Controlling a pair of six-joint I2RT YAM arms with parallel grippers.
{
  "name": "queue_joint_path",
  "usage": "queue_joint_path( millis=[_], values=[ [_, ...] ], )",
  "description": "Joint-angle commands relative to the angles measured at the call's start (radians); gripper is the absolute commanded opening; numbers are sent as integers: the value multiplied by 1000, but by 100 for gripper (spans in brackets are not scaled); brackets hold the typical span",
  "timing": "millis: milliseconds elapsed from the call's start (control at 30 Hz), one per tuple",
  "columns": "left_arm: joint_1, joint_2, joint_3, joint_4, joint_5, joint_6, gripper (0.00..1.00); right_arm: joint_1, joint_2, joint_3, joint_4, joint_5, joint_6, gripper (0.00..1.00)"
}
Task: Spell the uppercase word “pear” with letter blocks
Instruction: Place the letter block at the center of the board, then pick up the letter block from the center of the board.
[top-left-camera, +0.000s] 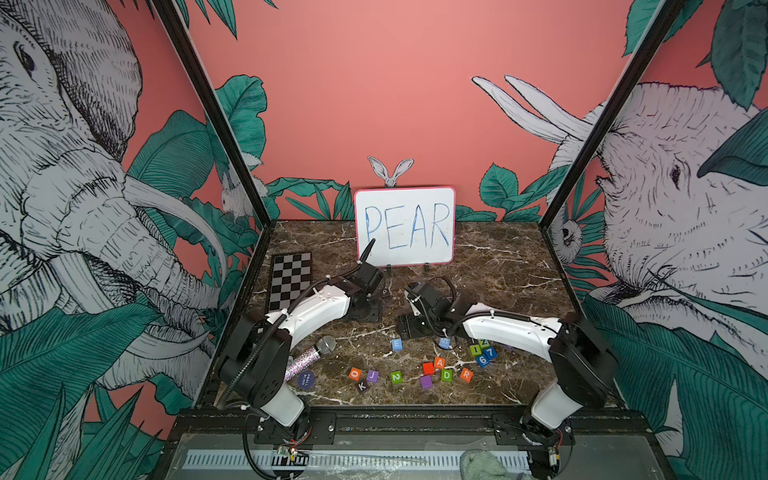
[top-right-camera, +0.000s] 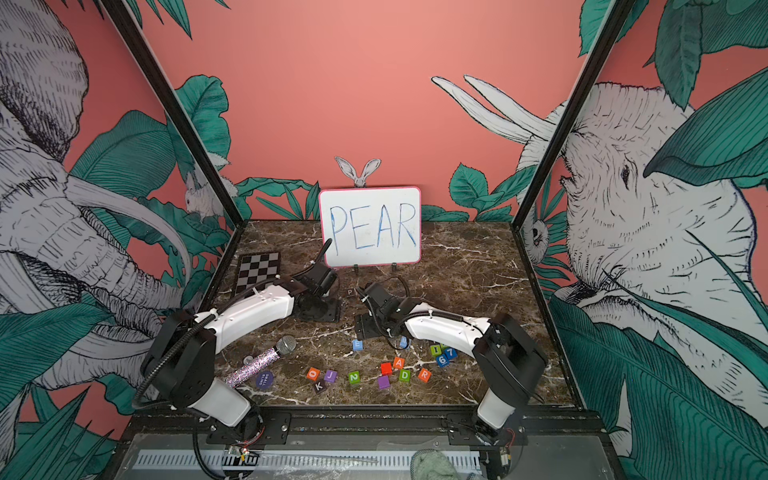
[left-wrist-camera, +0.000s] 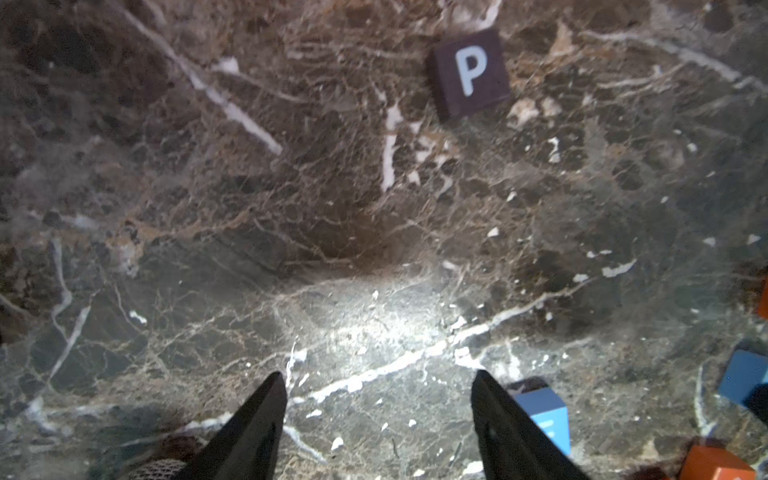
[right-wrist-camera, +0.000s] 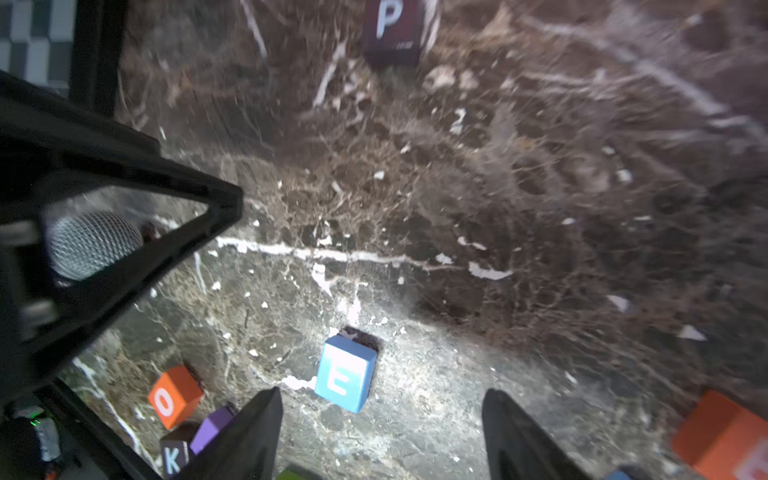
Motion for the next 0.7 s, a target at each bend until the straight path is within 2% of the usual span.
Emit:
queue_joint_path(
  millis=[0,100,167,233,467,667],
  values=[
    [17,-69,-45,10,0,-22,78,26,40,43,-64,-35,63,77],
    [33,-105,-68,8,5,-12,85,51,69,70,-76,-22,69,77],
    [41,-119,-78,12,11,-6,95,59,92,90,-85,-22,71,76],
    [49,-126,-81,17,18,0,98,65,118,119,-95,-32,71,75],
    [65,-127,-95,36,39,12,99,77,193,185,-123,-60,67,68],
    [74,-125,-107,46,41,18,99,77,212,200,-167,-23,75,65]
  ],
)
